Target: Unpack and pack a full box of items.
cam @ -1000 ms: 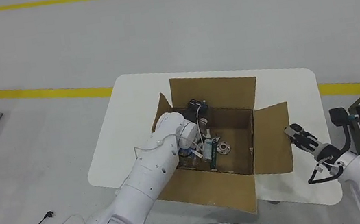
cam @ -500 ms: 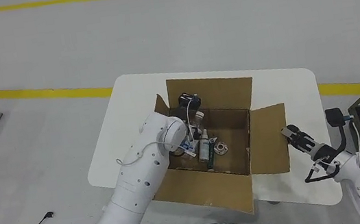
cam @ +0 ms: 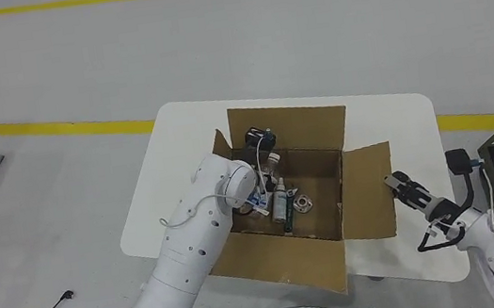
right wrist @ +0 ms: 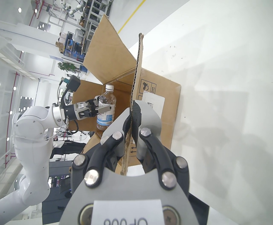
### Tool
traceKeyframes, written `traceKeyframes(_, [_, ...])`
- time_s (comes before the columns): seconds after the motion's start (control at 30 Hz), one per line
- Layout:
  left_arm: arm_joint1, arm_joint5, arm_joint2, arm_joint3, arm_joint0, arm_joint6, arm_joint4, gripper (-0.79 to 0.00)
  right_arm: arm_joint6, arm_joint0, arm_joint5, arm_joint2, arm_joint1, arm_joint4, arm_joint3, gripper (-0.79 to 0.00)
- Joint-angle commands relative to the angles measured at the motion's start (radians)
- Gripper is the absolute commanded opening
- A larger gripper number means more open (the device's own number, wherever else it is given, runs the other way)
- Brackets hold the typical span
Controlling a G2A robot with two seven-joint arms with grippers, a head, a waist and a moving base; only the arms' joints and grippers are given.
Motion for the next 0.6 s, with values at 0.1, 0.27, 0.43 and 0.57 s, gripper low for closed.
traceKeyframes(0.1, [0.0,-0.001,0.0,-0.002,0.003,0.007,0.0,-0.785,-0.03,-0.002,0.022,0.017,0.0,0.026,-0.003,-0.785])
traceKeyframes(0.27, [0.007,-0.022,-0.016,-0.059,0.017,0.028,-0.013,-0.785,-0.055,0.002,0.039,0.033,0.001,0.042,0.006,-0.785])
traceKeyframes(0.43, [0.013,-0.037,-0.045,-0.15,0.012,-0.004,-0.058,-0.785,-0.089,0.013,0.045,0.05,0.001,0.059,0.019,-0.785])
traceKeyframes(0.57, [0.019,-0.039,-0.069,-0.223,0.005,-0.036,-0.077,-0.785,-0.105,0.026,0.045,0.067,0.003,0.064,0.036,-0.785])
